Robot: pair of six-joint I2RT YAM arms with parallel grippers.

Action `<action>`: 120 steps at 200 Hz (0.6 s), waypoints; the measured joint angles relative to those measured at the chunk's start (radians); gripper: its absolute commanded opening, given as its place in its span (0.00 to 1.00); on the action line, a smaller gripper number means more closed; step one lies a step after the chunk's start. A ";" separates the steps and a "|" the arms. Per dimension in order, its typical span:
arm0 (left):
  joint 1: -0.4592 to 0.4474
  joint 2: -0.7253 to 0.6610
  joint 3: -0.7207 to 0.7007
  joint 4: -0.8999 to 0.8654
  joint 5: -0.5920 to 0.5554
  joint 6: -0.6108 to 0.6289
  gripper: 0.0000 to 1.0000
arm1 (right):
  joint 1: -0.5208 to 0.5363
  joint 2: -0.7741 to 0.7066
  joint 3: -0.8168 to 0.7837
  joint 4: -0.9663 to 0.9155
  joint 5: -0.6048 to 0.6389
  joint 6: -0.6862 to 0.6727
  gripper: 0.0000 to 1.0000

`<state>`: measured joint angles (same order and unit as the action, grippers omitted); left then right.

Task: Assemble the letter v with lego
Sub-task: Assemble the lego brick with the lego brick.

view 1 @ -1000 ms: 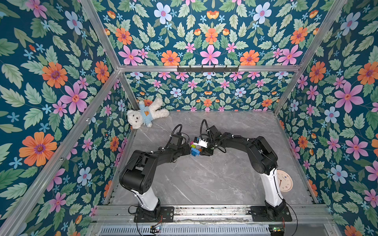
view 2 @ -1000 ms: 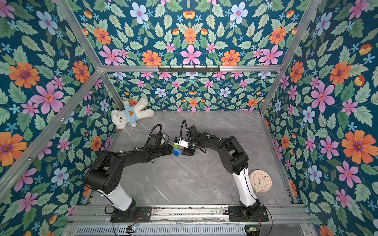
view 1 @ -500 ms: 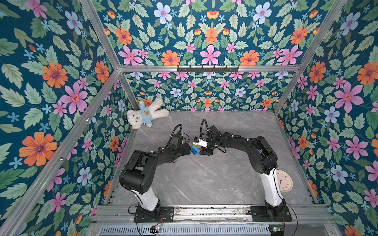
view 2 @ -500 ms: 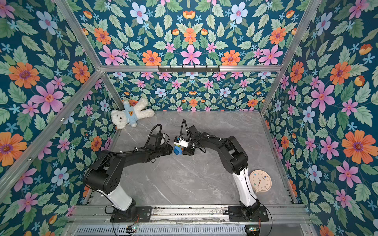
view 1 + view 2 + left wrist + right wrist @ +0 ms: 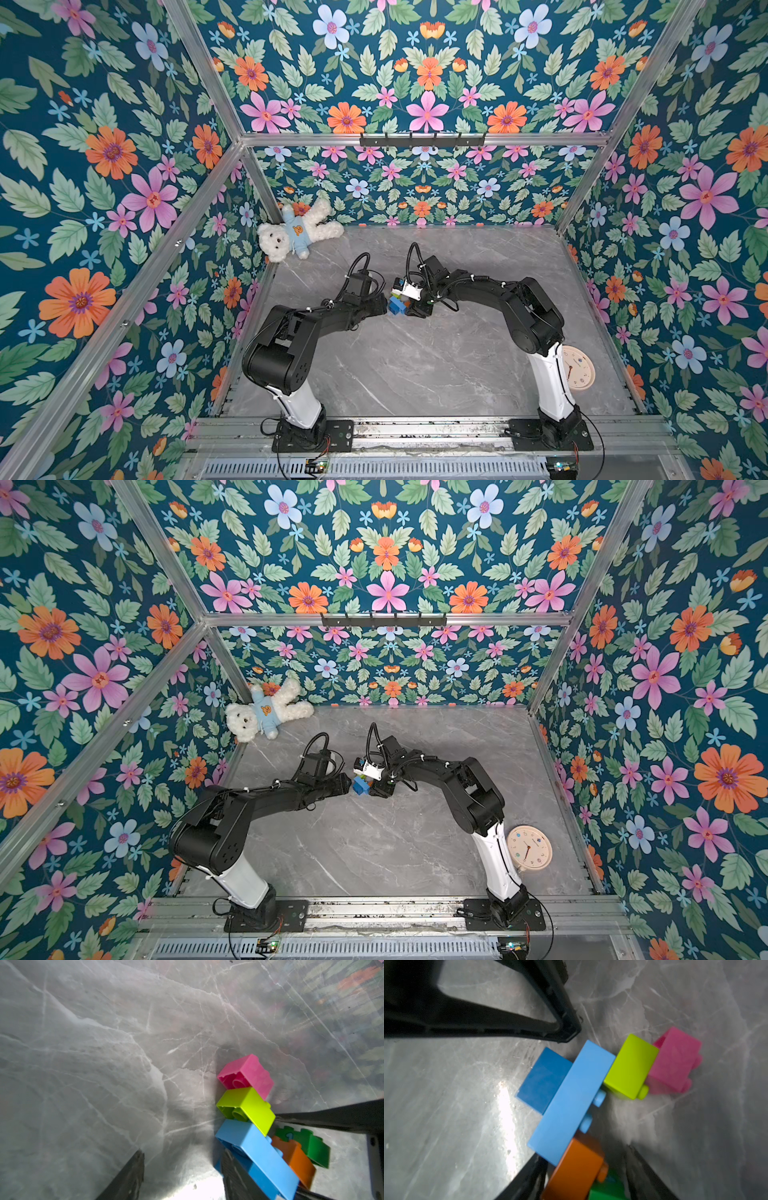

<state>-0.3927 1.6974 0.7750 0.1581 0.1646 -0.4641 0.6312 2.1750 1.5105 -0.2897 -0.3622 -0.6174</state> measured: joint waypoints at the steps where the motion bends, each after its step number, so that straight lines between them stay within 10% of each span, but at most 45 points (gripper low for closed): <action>1: 0.000 0.000 0.000 0.000 0.000 0.000 0.62 | 0.000 0.000 0.000 0.000 0.000 0.003 0.63; 120: 0.000 0.000 0.000 0.002 0.006 0.000 0.62 | 0.000 -0.027 -0.022 -0.005 0.056 0.146 0.74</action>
<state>-0.3927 1.6978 0.7746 0.1604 0.1707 -0.4637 0.6308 2.1479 1.4883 -0.2947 -0.3061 -0.4709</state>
